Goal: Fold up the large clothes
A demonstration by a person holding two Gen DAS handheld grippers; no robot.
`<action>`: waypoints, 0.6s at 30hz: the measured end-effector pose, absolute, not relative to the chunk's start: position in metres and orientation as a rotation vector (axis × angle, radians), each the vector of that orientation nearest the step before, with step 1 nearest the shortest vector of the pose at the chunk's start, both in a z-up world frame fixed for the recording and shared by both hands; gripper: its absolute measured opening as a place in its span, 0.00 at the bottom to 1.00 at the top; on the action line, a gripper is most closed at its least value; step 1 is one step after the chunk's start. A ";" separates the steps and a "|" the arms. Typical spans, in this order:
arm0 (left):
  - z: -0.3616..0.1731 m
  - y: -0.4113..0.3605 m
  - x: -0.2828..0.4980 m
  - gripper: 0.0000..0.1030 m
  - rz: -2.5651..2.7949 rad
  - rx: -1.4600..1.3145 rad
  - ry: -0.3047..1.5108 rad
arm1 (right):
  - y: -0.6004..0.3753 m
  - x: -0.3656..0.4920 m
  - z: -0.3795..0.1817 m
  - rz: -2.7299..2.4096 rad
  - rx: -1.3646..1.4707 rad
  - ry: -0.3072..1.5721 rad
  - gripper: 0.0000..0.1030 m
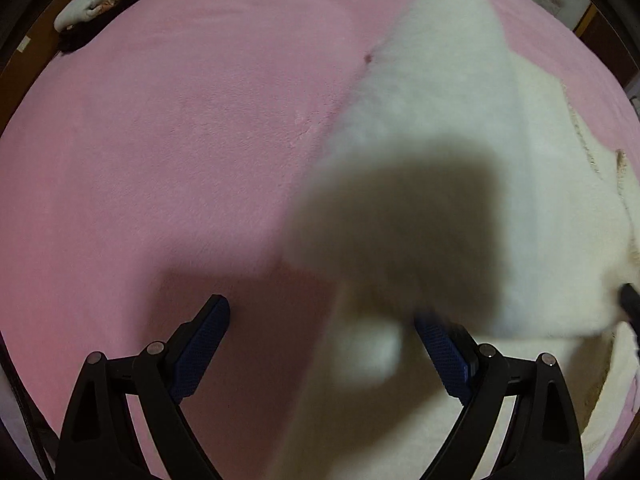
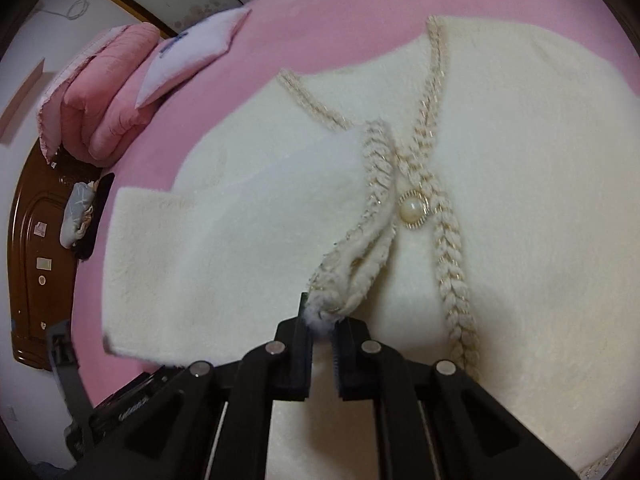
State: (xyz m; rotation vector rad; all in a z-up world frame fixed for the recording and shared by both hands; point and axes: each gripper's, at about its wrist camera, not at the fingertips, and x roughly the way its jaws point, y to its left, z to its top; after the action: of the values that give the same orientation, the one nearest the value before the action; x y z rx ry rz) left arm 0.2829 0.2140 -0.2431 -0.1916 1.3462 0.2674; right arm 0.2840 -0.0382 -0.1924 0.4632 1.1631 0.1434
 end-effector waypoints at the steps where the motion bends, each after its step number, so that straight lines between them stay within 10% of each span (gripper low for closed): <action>1: -0.244 0.213 0.285 0.90 0.268 -0.174 1.346 | -0.040 0.281 -0.182 0.147 0.443 1.137 0.07; 18: -0.238 0.210 0.269 0.90 0.283 -0.132 1.321 | -0.141 0.251 -0.145 -0.170 0.406 1.061 0.07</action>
State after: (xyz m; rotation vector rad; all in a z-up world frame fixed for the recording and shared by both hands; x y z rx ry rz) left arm 0.2690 0.2103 -0.2379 -0.1322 1.3214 0.2827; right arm 0.2505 -0.1413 -0.1447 0.4061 1.0611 -0.1702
